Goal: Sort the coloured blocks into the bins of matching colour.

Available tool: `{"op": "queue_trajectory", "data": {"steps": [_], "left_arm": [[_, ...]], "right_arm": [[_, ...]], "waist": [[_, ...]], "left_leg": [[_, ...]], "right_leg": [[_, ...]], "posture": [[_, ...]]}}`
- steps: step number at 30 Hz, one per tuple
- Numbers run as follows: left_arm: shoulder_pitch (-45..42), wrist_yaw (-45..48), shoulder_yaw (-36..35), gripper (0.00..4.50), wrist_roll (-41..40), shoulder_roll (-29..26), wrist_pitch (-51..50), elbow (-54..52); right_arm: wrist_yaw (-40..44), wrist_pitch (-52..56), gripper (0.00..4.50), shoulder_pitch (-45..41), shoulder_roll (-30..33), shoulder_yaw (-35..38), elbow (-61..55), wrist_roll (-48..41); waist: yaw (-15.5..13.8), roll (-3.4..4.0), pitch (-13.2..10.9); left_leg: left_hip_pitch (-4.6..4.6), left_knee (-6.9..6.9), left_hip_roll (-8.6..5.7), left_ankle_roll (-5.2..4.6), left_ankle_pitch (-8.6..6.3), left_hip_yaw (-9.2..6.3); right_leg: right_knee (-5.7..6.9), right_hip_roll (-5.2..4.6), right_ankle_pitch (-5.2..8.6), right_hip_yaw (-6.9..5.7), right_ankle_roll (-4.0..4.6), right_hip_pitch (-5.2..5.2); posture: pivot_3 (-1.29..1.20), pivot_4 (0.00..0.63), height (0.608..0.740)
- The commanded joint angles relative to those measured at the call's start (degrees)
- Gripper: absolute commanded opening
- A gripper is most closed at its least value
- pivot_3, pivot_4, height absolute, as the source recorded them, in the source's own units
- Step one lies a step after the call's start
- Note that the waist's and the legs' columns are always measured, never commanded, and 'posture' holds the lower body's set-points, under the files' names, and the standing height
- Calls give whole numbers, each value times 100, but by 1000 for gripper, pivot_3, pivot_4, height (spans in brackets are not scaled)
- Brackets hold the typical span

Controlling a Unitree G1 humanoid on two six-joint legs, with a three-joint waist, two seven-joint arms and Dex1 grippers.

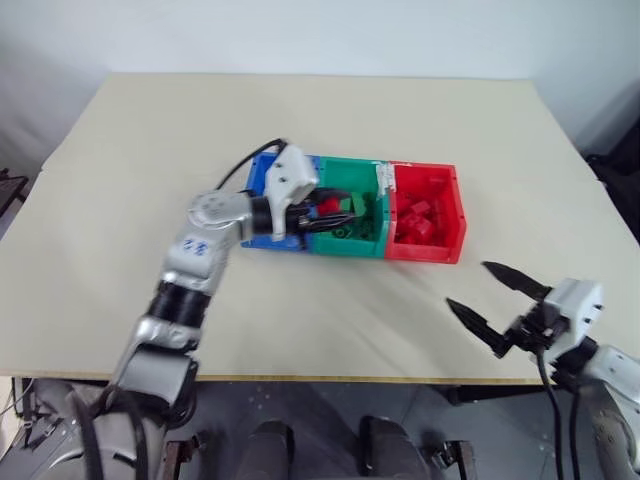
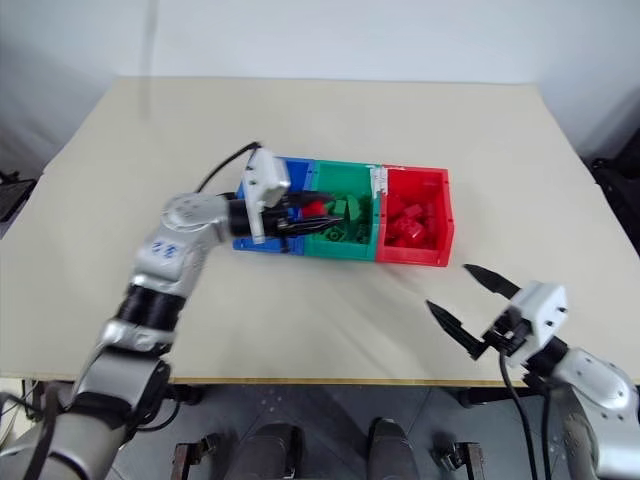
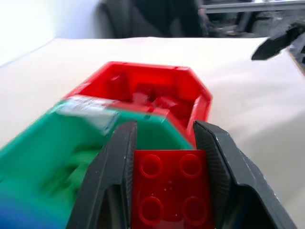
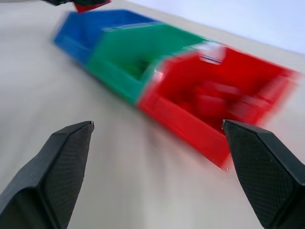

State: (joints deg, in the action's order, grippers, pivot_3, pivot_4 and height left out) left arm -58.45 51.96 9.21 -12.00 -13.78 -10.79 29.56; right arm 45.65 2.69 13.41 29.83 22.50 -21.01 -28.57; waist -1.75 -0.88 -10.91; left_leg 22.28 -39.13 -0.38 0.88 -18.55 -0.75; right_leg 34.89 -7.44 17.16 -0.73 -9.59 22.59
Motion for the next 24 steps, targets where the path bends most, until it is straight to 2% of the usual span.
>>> {"op": "queue_trajectory", "data": {"steps": [1, 5, 11, 13, 15, 20, 24], "left_arm": [[-1210, -263, -35, 1500, 321, 783, 1199, 1891], [-1998, -581, -283, 1500, 469, 1389, 1910, 3464], [-2263, -735, -313, 1500, 854, 1815, 2324, 4285], [-2251, -784, -424, 2255, 864, 1860, 2406, 4354], [-2221, -706, -648, 2819, 711, 1929, 2611, 4325], [-2083, 224, -974, 4364, 537, 1682, 2792, 4097], [-1640, 813, -943, 4364, 639, 1010, 2957, 3653]], "right_arm": [[-481, -269, 4500, 348, -325, 122, -595, 162], [-848, -346, 4500, 705, -650, 50, -1057, 338], [-1288, -443, 4500, 1157, -1029, -160, -1555, 626], [-1377, -457, 4500, 1209, -1081, -207, -1627, 665], [-1387, -490, 4500, 1234, -1087, -214, -1625, 668], [-1266, -442, 4500, 897, -851, -199, -1432, 528], [-976, -300, 4500, 465, -538, -396, -1165, 460]], "waist": [[-51, -1, -1], [12, 0, 0], [28, 0, 0], [24, 0, 0], [0, 0, 0], [20, 1, 0], [108, 5, 3]], "left_leg": [[5, -1, -3, -4, 2, 0], [3, 5, -7, -24, -10, 18], [3, 15, -2, -26, -11, 24], [3, 12, -3, -25, -10, 23], [3, 11, -3, -25, -10, 21], [3, 10, -4, -25, -10, 20], [-6, 12, -1, -25, -10, 28]], "right_leg": [[-5, -2, -3, 0, -5, 1], [-29, -8, -7, 8, -14, -2], [-27, -5, -6, 8, -16, 9], [-23, -6, -6, 8, -16, 8], [-22, -6, -6, 8, -16, 6], [-24, -6, -6, 8, -16, 5], [-17, -5, -6, 12, -15, 5]], "posture": [[0, 150, 740], [0, 150, 740], [0, 150, 740], [0, 150, 740], [0, 150, 740], [0, 150, 740], [0, 150, 740]]}}
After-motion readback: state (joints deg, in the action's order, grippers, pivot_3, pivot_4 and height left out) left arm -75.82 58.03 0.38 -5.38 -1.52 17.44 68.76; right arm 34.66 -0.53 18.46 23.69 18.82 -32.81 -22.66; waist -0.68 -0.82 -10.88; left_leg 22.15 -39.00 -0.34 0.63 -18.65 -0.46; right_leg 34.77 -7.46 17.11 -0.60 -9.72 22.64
